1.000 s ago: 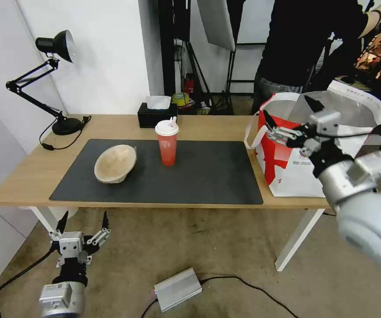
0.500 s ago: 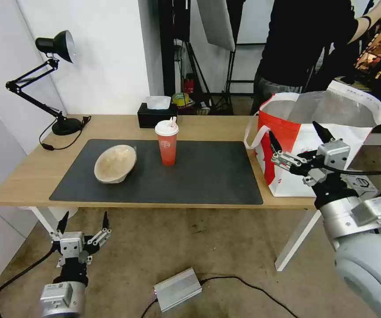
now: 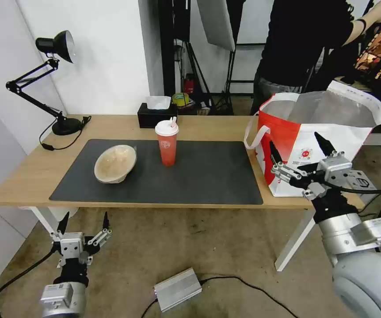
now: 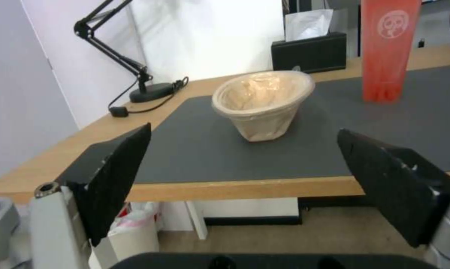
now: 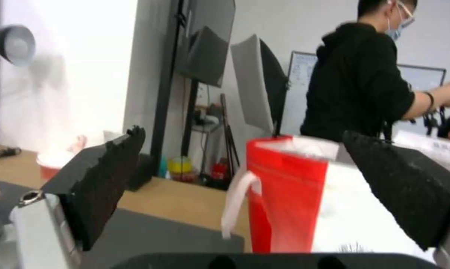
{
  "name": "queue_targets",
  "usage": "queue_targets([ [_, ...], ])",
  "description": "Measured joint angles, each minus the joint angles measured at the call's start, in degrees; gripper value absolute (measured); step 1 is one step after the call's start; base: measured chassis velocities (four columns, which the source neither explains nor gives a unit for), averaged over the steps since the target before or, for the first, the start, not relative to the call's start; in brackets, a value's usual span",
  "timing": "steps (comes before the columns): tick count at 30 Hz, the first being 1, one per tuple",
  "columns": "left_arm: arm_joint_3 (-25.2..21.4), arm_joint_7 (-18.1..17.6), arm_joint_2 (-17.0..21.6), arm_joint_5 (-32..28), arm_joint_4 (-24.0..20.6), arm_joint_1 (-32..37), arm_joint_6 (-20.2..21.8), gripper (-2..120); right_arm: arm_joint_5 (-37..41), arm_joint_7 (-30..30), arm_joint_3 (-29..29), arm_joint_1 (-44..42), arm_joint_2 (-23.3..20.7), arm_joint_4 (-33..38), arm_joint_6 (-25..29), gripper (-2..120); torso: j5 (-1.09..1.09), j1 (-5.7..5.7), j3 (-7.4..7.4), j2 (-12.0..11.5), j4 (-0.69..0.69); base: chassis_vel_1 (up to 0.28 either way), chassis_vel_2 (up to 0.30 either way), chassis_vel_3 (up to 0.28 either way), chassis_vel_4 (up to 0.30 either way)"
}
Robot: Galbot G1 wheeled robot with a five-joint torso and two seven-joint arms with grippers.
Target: Pick up the trash from the table and place it into the takeout bag.
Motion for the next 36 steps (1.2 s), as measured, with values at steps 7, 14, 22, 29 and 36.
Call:
queue_targets([
  [7, 0.0, 0.0, 0.0, 0.0, -0.1, 0.0, 0.0, 100, -4.2, 2.2, -2.7, -3.5, 3.2, -3.3, 2.0, 100, 0.00, 0.00, 0.00, 0.0, 0.00, 0.000, 0.000, 0.000, 0.000],
  [14, 0.1, 0.0, 0.0, 0.0, 0.1, -0.1, 0.0, 100, -6.3, 3.8, -5.1, -5.0, 4.6, -6.0, 3.8, 100, 0.00, 0.00, 0.00, 0.0, 0.00, 0.000, 0.000, 0.000, 0.000],
  [22, -0.1, 0.0, 0.1, 0.0, 0.2, -0.2, 0.0, 100, -9.3, 5.3, -8.9, -7.1, 7.0, -9.2, 5.6, 100, 0.00, 0.00, 0.01, 0.0, 0.00, 0.000, 0.000, 0.000, 0.000],
  [29, -0.1, 0.0, 0.1, 0.0, 0.8, -0.4, 0.0, 100, -9.7, 7.5, -11.5, -9.2, 8.6, -10.6, 6.5, 100, 0.00, 0.00, 0.00, 0.0, 0.00, 0.000, 0.000, 0.000, 0.000],
  [36, 0.1, 0.0, 0.1, 0.0, 0.9, -0.6, 0.0, 100, -9.7, 8.6, -12.2, -10.0, 8.7, -11.2, 7.0, 100, 0.00, 0.00, 0.00, 0.0, 0.00, 0.000, 0.000, 0.000, 0.000],
])
